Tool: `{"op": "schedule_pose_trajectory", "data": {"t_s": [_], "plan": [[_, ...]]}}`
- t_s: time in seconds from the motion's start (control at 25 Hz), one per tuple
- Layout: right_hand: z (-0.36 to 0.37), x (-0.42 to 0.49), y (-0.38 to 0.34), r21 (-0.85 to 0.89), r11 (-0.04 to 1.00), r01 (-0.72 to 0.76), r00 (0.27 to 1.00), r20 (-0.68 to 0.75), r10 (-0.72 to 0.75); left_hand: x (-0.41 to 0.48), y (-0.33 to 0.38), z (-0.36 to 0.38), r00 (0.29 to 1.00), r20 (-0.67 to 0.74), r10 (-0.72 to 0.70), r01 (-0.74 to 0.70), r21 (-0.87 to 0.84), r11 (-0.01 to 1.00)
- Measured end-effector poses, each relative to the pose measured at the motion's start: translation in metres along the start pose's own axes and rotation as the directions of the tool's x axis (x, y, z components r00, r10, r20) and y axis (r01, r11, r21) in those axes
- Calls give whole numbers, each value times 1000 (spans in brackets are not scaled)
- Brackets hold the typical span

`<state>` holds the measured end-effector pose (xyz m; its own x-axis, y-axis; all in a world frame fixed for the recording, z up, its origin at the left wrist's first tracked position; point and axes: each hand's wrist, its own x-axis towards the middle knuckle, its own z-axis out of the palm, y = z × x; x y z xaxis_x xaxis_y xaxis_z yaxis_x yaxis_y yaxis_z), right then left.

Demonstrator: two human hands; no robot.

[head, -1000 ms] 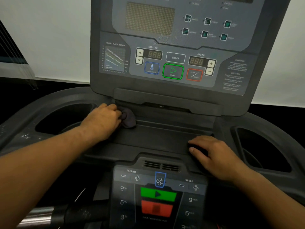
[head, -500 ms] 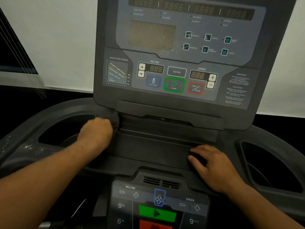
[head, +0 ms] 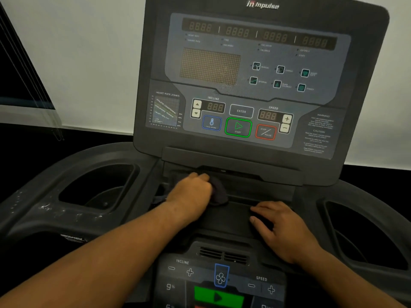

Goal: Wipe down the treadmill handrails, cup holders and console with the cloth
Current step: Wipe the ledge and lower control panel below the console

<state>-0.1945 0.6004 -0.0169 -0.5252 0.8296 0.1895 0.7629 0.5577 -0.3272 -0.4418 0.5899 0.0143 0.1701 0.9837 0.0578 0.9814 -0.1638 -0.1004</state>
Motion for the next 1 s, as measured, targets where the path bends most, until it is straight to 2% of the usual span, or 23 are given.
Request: {"op": "schedule_pose_trajectory", "data": {"t_s": [0.16, 0.24, 0.32, 0.4, 0.48, 0.6, 0.64, 0.72, 0.8, 1.0], "plan": [[1, -1, 1, 8, 1000, 8, 1000, -5, -8, 24, 41, -7, 986, 4, 169, -169, 54, 984], [2, -2, 4, 19, 1000, -4, 1000, -11, 4, 30, 58, -10, 983, 24, 181, -182, 25, 983], [1, -3, 5, 33, 999, -4, 1000, -18, 4, 26, 56, -10, 991, 22, 135, -134, -28, 991], [1, -4, 4, 37, 999, 5, 1000, -18, -5, 10, 32, -10, 997, 47, 64, -63, -20, 998], [1, -4, 3, 43, 999, 5, 1000, -17, -5, -10, -13, -9, 992, 98, -75, 70, 59, 996], [-1, -4, 2, 26, 1000, 12, 1000, -19, -11, -35, -68, -15, 905, 130, -405, 399, 69, 914], [-1, -4, 2, 16, 1000, 9, 1000, -9, -9, -37, -71, -16, 879, 133, -457, 454, 57, 889], [0, -4, 0, 7, 1000, 5, 1000, 4, -5, -34, -56, -10, 899, 128, -420, 413, 76, 907], [0, -3, 0, 9, 1000, -1, 1000, -8, 1, -27, -40, -2, 945, 108, -308, 300, 79, 951], [1, -3, -3, 16, 1000, -11, 1000, -21, 12, -12, -9, 6, 990, 71, -119, 117, 37, 992]]}}
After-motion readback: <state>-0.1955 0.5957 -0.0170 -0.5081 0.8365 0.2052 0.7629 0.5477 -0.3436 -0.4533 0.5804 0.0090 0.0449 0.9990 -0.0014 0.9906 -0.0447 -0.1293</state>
